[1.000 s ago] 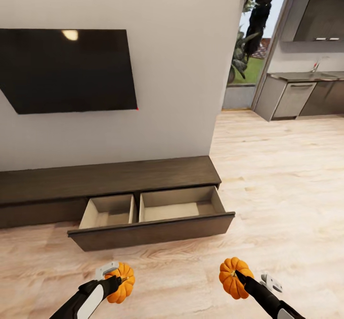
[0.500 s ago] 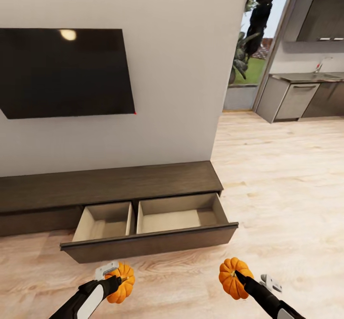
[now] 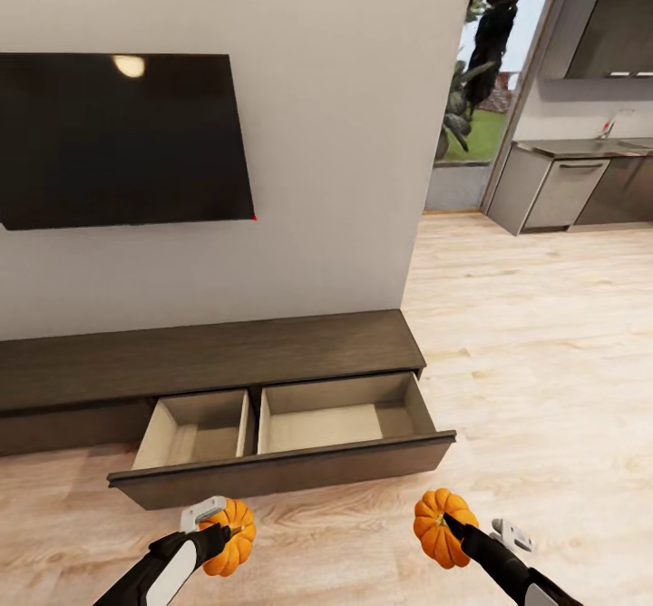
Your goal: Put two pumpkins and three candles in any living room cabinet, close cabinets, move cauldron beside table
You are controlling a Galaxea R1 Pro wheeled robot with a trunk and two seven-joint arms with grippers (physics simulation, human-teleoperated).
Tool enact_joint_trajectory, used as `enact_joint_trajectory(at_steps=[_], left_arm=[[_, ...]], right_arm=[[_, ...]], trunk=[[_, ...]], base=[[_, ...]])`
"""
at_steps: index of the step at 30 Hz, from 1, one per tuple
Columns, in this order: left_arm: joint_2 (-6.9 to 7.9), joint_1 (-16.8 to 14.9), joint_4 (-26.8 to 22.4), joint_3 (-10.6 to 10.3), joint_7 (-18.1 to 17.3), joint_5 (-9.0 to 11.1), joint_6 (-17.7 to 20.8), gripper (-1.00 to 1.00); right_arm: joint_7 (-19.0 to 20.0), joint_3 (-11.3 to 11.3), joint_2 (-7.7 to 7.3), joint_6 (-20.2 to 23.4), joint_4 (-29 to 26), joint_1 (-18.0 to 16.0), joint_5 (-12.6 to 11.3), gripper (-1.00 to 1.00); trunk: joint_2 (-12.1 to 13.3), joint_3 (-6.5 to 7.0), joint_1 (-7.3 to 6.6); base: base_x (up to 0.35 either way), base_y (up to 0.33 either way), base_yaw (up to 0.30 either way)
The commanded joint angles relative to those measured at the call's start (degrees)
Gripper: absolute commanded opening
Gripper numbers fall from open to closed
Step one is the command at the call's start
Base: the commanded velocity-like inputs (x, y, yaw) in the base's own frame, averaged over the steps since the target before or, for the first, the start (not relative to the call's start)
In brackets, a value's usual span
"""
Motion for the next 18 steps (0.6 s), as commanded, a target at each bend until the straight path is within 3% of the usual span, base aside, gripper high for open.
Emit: enact_joint_trajectory(at_steps=[1,4,6,8,10,12,14,18], left_arm=[[0.1,-0.03,-0.2,-0.5,0.5,0.59,0.2,-1.0],[0.06,-0.08,-0.55,-0.58,0.5,0.61,0.97,-1.0],[0.01,-0.5,-2.03,-0.57,0.5,0.61,2.84,-1.0],[-0.03,-1.23,-6.98,-0.57,0.71,0.61,9.68,-1.0],[0.03,-1.54,-12.92,-0.54,0.98,0.42,18.08,-1.0],[0.13,-1.64,-18.68,-0.44,1.09,0.31,23.43,-1.0],[0.03,-1.72,-22.35,-0.41,1.17,0.3,25.9,-1.0],[-0.04,-2.4,-26.3,-0.39,1.2,0.35,29.16,-1.0]], right_arm=[[0.02,0.3,-0.04,0.12,0.06,-0.05,-0.29,-1.0],[-1.33,0.91,0.02,6.03,0.07,-0.05,-0.29,-1.0],[-5.26,3.38,0.14,11.44,-0.45,-0.2,-0.21,-1.0],[-11.97,7.44,0.56,17.83,-6.12,-0.34,-0.23,-1.0],[-20.62,10.2,0.98,26.21,-17.04,-0.4,-0.26,-1.0],[-29.15,11.22,1.1,33.95,-29.72,-0.45,-0.33,-1.0],[-36.35,11.53,1.14,39.76,-42.92,-0.46,-0.46,-1.0],[-45.51,11.78,1.62,46.97,-59.14,-0.43,-1.16,-1.0]], trunk=[[-0.06,-0.07,0.01],[-0.06,-0.07,0.01],[-0.06,-0.07,0.01],[-0.06,-0.07,0.01],[-0.06,-0.07,0.01],[-0.06,-0.07,0.01],[-0.06,-0.07,0.01],[-0.06,-0.07,0.01]], base=[[0.0,0.0,0.0],[0.059,0.0,0.0],[0.168,0.0,0.0],[0.256,0.0,0.0],[0.289,0.0,0.0],[0.303,0.0,0.0],[0.307,0.0,0.0],[0.314,0.0,0.0]])
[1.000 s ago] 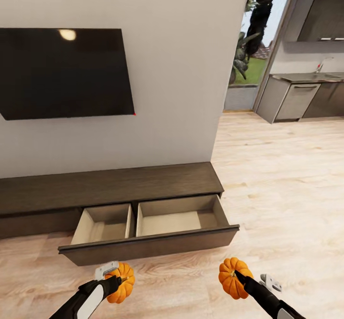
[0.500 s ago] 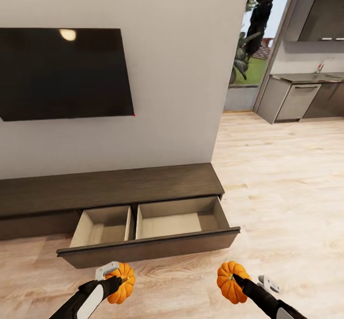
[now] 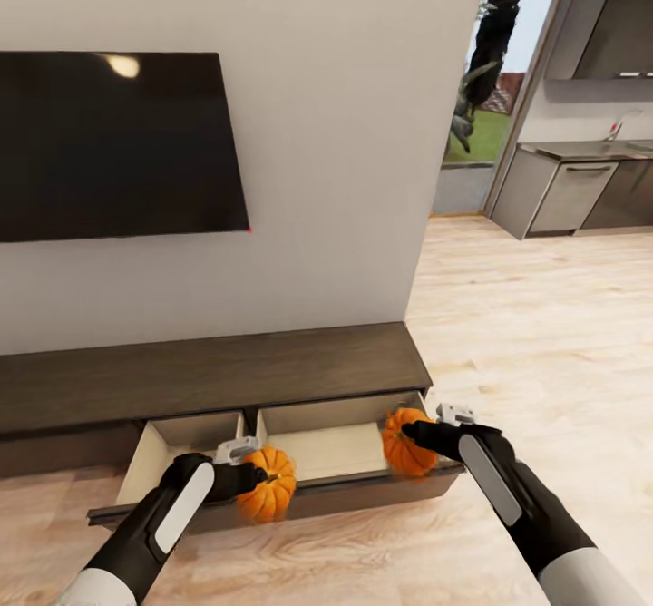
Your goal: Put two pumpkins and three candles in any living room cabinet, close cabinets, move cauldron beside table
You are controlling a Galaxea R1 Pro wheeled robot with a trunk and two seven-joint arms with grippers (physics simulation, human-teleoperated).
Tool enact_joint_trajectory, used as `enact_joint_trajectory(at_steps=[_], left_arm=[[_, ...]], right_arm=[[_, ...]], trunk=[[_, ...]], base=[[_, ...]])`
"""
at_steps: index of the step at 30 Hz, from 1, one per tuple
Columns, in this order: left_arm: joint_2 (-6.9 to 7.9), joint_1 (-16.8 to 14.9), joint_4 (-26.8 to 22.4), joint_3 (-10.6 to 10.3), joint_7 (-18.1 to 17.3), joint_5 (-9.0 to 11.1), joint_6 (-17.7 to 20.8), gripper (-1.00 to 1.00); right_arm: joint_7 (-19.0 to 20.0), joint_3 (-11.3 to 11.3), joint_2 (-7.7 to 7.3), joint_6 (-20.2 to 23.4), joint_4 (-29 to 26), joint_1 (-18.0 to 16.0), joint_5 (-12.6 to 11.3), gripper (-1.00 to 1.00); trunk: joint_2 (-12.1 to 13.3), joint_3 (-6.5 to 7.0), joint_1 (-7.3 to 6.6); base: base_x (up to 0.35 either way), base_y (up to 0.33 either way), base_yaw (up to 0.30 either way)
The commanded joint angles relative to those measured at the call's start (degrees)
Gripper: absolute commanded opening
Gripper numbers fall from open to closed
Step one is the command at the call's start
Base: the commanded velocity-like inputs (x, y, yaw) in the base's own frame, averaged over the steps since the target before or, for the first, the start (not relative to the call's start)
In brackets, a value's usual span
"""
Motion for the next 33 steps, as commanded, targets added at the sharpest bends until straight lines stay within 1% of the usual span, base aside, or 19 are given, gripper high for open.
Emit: enact_joint_trajectory(at_steps=[1,3,6,10,11,15,16,20,23,26,30,33], left_arm=[[0.14,-0.13,-1.09,-0.21,0.56,0.43,0.89,-1.0],[0.41,-0.23,-2.81,-0.2,0.53,0.45,1.7,-1.0],[0.52,-0.28,-4.03,-0.06,0.51,0.45,2.12,-1.0],[0.39,-0.41,-5.2,0.14,0.56,0.46,2.14,-1.0],[0.36,-0.43,-5.37,0.18,0.64,0.46,2.12,-1.0],[0.32,-0.4,-5.71,0.28,0.52,0.73,2.1,-1.0],[0.34,-0.39,-5.79,0.33,0.5,0.76,2.1,-1.0],[0.39,-0.39,-5.86,0.34,0.67,0.58,1.94,-1.0],[0.33,-0.39,-5.86,0.33,0.75,0.54,1.85,-1.0],[0.28,-0.39,-5.86,0.33,0.76,0.55,1.84,-1.0],[0.24,-0.39,-5.58,0.33,0.77,0.55,1.75,-1.0],[0.26,-0.39,-5.53,0.33,0.77,0.55,1.72,-1.0]], right_arm=[[-2.29,0.22,0.38,1.66,-3.01,-0.02,-0.83,-1.0],[-4.09,0.25,1.42,4.35,-6.54,-0.01,-0.82,-1.0],[-5.04,0.28,2.48,6.39,-8.59,0.0,-0.74,-1.0],[-5.46,0.31,3.92,6.92,-8.43,0.0,-0.29,-1.0],[-5.51,0.36,4.09,6.92,-7.98,0.0,-0.26,-1.0],[-5.56,0.37,6.06,6.64,-5.61,0.0,-0.17,-1.0],[-5.59,0.36,6.29,6.59,-5.46,0.0,-0.15,-1.0],[-5.51,0.33,6.56,6.51,-5.95,0.0,-0.03,-1.0],[-5.36,0.31,6.58,6.48,-6.27,0.0,-0.03,-1.0],[-5.39,0.34,6.59,6.48,-6.28,0.0,-0.03,-1.0],[-5.49,0.39,6.66,6.45,-6.21,0.0,-0.03,-1.0],[-5.22,0.31,6.61,6.41,-6.26,0.0,-0.03,-1.0]], trunk=[[-0.06,-0.09,0.05],[-0.06,-0.09,0.05],[-0.06,-0.09,0.05],[-0.06,-0.09,0.05],[-0.06,-0.09,0.05],[-0.06,-0.09,0.05],[-0.06,-0.09,0.05],[-0.06,-0.09,0.05],[-0.06,-0.08,0.05],[-0.06,-0.02,0.05],[-0.06,0.07,0.05],[-0.06,0.09,0.05]], base=[[0.296,0.0,0.0],[0.201,0.0,0.0],[0.07,0.0,0.0],[0.015,0.0,0.0],[0.004,0.0,0.0],[0.001,0.0,0.0],[0.0,0.0,0.0],[0.001,-0.005,0.0],[0.048,-0.168,0.038],[0.079,-0.233,0.187],[0.114,-0.088,0.256],[0.168,-0.146,0.113]])
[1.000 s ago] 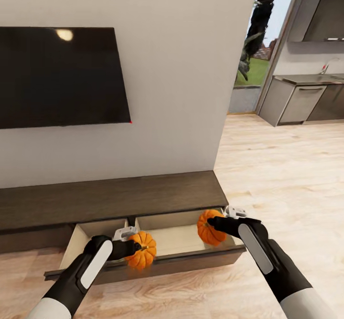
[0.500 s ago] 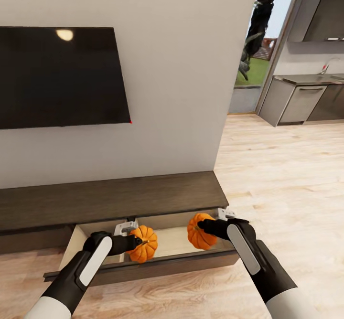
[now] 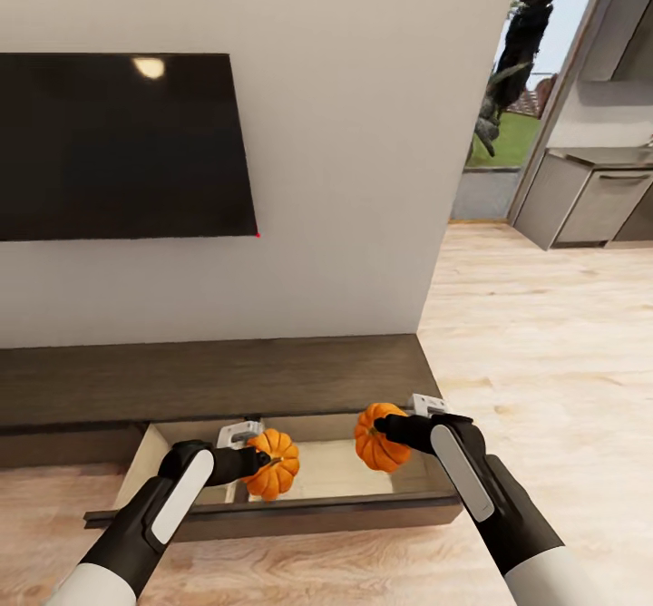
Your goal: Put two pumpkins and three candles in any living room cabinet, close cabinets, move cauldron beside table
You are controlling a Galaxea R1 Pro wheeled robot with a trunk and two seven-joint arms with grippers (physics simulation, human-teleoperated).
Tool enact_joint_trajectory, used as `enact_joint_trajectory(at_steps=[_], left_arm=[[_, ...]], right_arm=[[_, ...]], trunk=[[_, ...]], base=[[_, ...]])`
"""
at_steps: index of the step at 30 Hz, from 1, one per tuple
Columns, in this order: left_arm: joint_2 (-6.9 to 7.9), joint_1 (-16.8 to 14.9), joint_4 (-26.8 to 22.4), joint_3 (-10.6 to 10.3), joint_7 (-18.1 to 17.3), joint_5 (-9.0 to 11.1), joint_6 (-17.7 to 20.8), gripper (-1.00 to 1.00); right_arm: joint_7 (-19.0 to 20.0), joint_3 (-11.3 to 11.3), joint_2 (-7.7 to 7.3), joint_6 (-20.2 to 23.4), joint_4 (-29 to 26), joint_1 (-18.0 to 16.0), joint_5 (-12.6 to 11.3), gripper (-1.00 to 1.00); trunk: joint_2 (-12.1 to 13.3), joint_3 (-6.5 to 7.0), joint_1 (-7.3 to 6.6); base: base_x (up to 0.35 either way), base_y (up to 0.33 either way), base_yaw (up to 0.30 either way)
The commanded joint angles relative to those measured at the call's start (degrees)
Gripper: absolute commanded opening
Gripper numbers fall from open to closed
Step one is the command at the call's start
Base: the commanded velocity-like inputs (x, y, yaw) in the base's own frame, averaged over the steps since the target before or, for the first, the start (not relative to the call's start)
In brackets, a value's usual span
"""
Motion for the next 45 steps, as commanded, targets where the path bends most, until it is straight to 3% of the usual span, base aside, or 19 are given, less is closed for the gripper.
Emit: enact_joint_trajectory(at_steps=[1,29,36,45], left_arm=[[0.05,-0.05,-0.05,-0.16,0.61,0.48,0.1,-1.0],[0.46,-0.05,-0.7,0.1,0.61,0.53,-0.11,-1.0],[0.09,-0.05,-0.06,-0.03,0.75,0.37,-0.69,-1.0],[-0.06,-0.05,0.25,-0.24,0.85,0.31,-4.11,-1.0]], right_arm=[[-0.69,0.15,-0.06,-0.01,-0.08,-0.05,-0.81,-1.0],[-0.37,0.25,-0.03,-0.01,0.02,-0.05,-0.9,-1.0],[-0.38,0.38,0.1,-0.13,0.82,-0.05,-0.9,-1.0],[-0.4,5.48,0.09,-3.51,1.92,-0.05,-0.98,-1.0]], trunk=[[-0.06,-0.07,0.03],[-0.06,0.15,0.03],[-2.87,-1.1,1.57],[-6.48,-2.72,3.54]], base=[[0.132,-0.077,0.043],[0.116,-0.013,-0.027],[0.0,0.0,0.0],[0.0,0.0,0.0]])
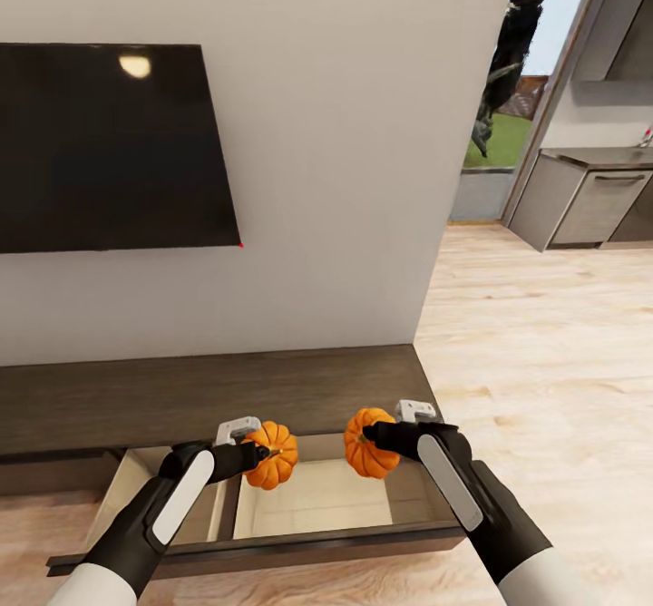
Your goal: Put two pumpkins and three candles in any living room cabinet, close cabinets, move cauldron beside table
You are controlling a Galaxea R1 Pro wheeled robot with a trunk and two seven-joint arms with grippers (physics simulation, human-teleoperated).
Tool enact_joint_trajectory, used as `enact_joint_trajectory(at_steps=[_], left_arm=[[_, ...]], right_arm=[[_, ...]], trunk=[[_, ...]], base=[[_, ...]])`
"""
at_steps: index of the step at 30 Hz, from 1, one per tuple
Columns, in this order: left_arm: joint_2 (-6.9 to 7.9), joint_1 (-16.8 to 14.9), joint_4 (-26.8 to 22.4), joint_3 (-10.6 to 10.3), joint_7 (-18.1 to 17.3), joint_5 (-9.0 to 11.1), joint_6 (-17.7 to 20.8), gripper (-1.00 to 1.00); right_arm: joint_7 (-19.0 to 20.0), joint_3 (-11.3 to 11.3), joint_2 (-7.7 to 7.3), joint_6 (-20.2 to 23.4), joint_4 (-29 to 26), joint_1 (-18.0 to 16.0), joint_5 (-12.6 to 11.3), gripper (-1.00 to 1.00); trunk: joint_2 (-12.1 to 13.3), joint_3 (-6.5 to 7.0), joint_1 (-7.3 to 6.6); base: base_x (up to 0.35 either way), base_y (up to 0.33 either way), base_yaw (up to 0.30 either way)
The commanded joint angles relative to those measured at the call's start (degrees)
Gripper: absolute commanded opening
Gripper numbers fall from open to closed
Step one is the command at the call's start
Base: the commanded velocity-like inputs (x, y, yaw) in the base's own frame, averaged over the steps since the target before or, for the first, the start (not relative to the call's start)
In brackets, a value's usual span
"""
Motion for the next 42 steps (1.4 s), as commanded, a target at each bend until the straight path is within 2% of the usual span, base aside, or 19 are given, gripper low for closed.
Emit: enact_joint_trajectory(at_steps=[1,6,16,18,21,22,24,27,34,37,42], left_arm=[[0.06,-0.04,0.04,-0.18,0.56,0.64,0.02,-1.0],[0.0,-0.04,2.69,-0.28,0.56,0.64,-0.86,-1.0],[-0.06,-0.04,4.26,-0.65,0.56,0.6,-2.81,-1.0],[-0.11,-0.04,5.4,-0.67,0.56,-0.19,-4.31,-1.0],[-0.92,-0.04,6.49,-0.63,0.56,-3.32,-7.4,-1.0],[-1.9,-0.04,7.24,-0.63,0.56,-5.2,-8.16,-1.0],[-3.23,-0.04,8.47,-0.61,0.56,-7.53,-8.68,-1.0],[-4.45,-0.04,9.36,-0.56,0.56,-9.51,-9.0,-1.0],[-5.59,-0.04,9.99,-0.55,0.56,-10.38,-9.25,-1.0],[-5.8,-0.04,10.07,-0.54,0.56,-10.34,-10.5,-1.0],[-5.85,-0.04,10.46,-0.54,0.56,-10.41,-11.34,-1.0]], right_arm=[[-0.76,0.27,-0.05,-0.07,0.42,-0.07,-0.58,-1.0],[-0.69,0.42,-0.05,-0.22,2.92,-0.07,-0.51,-1.0],[-0.69,0.73,-0.04,-0.29,3.35,-0.07,-0.46,-1.0],[-0.74,1.3,-0.03,-0.34,3.35,-0.07,-0.46,-1.0],[-0.76,1.81,0.17,-0.37,3.35,-0.07,-0.46,-1.0],[-0.76,1.92,0.81,-0.37,3.35,-0.07,-0.43,-1.0],[-0.85,2.0,1.78,-0.37,3.35,-0.07,-0.4,-1.0],[-1.2,2.17,3.22,-0.32,3.35,-0.07,-0.38,-1.0],[-1.62,4.55,6.39,-0.34,7.44,-0.44,-0.38,-1.0],[-1.6,4.71,7.02,-0.4,9.45,-0.77,-0.39,-1.0],[-1.59,4.74,7.15,-0.46,10.29,-0.93,-0.22,-1.0]], trunk=[[-0.48,-0.25,0.23],[-2.48,-1.15,1.33],[-6.49,-2.94,3.53],[-7.3,-3.3,3.97],[-8.5,-3.84,4.63],[-8.9,-4.02,4.85],[-9.7,-4.38,5.28],[-10.91,-4.92,5.94],[-13.71,-6.17,7.48],[-14.92,-6.71,8.14],[-16.92,-7.61,9.24]], base=[[0.0,0.0,0.0],[0.0,0.0,0.0],[0.0,0.0,0.0],[0.0,0.0,0.0],[0.0,0.0,0.0],[0.0,0.0,0.0],[0.0,0.0,0.0],[0.0,0.0,0.0],[0.0,0.0,0.0],[0.0,0.0,0.0],[0.0,0.0,0.0]])
